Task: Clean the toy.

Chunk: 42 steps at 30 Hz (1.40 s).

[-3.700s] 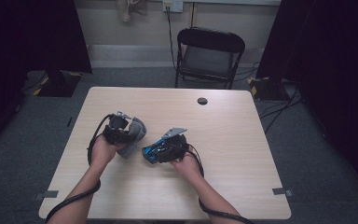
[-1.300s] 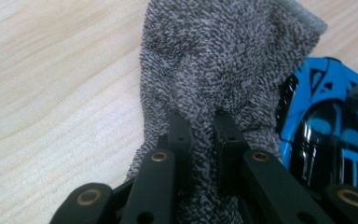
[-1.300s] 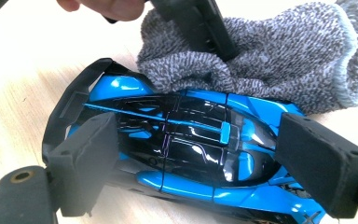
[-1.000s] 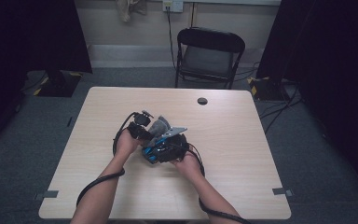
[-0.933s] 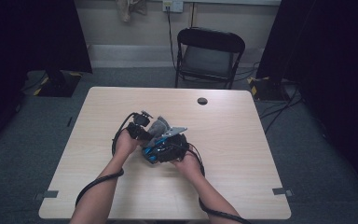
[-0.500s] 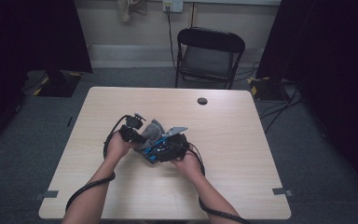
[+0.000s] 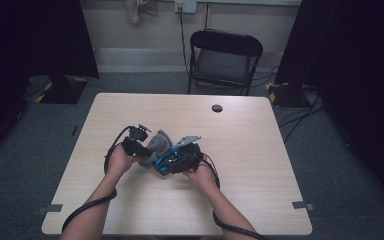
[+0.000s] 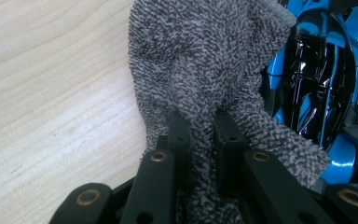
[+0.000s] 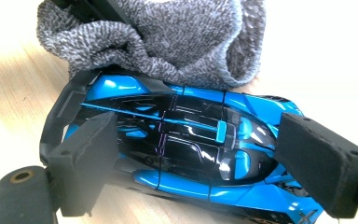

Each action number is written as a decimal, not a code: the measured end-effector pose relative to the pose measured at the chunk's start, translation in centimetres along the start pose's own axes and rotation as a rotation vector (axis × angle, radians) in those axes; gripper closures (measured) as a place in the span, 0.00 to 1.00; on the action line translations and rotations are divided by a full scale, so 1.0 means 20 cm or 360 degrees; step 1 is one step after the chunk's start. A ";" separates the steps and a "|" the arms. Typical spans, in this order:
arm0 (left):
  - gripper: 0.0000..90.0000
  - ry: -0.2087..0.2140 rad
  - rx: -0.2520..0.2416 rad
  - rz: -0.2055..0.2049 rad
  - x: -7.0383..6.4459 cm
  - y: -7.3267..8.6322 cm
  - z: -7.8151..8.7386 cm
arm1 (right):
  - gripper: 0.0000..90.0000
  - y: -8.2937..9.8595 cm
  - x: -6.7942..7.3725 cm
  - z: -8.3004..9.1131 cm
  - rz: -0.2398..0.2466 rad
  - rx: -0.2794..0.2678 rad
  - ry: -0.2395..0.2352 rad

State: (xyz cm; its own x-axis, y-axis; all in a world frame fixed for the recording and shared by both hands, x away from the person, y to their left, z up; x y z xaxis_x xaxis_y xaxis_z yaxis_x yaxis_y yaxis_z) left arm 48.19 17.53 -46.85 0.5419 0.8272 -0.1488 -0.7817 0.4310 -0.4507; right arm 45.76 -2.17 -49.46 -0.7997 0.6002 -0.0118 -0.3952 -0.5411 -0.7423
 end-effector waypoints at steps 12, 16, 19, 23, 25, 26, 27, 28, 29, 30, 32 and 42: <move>0.89 0.0010 0.0003 0.0013 0.01 0.10 0.04 | 0.15 0.00 0.00 0.00 -0.0004 -0.0009 0.0001; 0.89 -0.0006 0.0014 0.0000 0.02 0.12 0.08 | 0.15 0.00 0.00 0.00 -0.0003 -0.0009 0.0001; 0.88 -0.0024 0.0010 0.0001 0.03 0.14 0.11 | 0.15 0.00 0.00 0.00 -0.0002 -0.0011 0.0000; 0.88 -0.0047 -0.0009 0.0007 0.06 0.15 0.17 | 0.15 0.00 0.00 0.00 -0.0003 -0.0012 0.0001; 0.88 -0.0047 -0.0030 0.0023 0.07 0.14 0.19 | 0.15 0.01 0.00 0.00 -0.0003 -0.0017 0.0002; 0.88 -0.0057 -0.0040 0.0029 0.08 0.14 0.21 | 0.15 0.01 0.00 0.00 -0.0004 -0.0020 0.0001; 0.88 -0.0061 -0.0049 0.0045 0.08 0.13 0.22 | 0.15 0.01 0.00 0.00 -0.0004 -0.0019 0.0001; 0.88 -0.0061 -0.0049 0.0045 0.08 0.13 0.22 | 0.15 0.01 0.00 0.00 -0.0004 -0.0019 0.0001; 0.88 -0.0080 -0.0075 0.0053 0.10 0.10 0.24 | 0.15 0.01 0.00 0.00 -0.0004 -0.0021 0.0001; 0.88 -0.0080 -0.0075 0.0053 0.10 0.10 0.24 | 0.15 0.01 0.00 0.00 -0.0005 -0.0020 0.0001; 0.88 -0.0094 -0.0108 0.0073 0.11 0.06 0.26 | 0.15 0.01 0.00 0.00 -0.0004 -0.0021 0.0001; 0.88 -0.0098 -0.0145 0.0080 0.11 -0.12 0.15 | 0.15 0.01 0.00 0.00 -0.0003 -0.0017 0.0000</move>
State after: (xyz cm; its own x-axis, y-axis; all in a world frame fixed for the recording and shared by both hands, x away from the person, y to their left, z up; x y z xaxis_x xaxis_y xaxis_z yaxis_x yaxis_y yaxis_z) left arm 50.29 19.33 -43.54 0.4804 0.8688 -0.1201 -0.7746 0.3561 -0.5227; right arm 45.72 -2.26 -49.54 -0.7990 0.6012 -0.0102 -0.3920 -0.5336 -0.7494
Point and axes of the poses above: each handheld gripper's, and its own axes: z roughly backward along the jaws, y roughly out of its underside, x roughly to its left, the point moved 2 cm from there along -z, roughly forward along the jaws, and after that the axes turned 3 degrees about z, right-handed, at the moved point
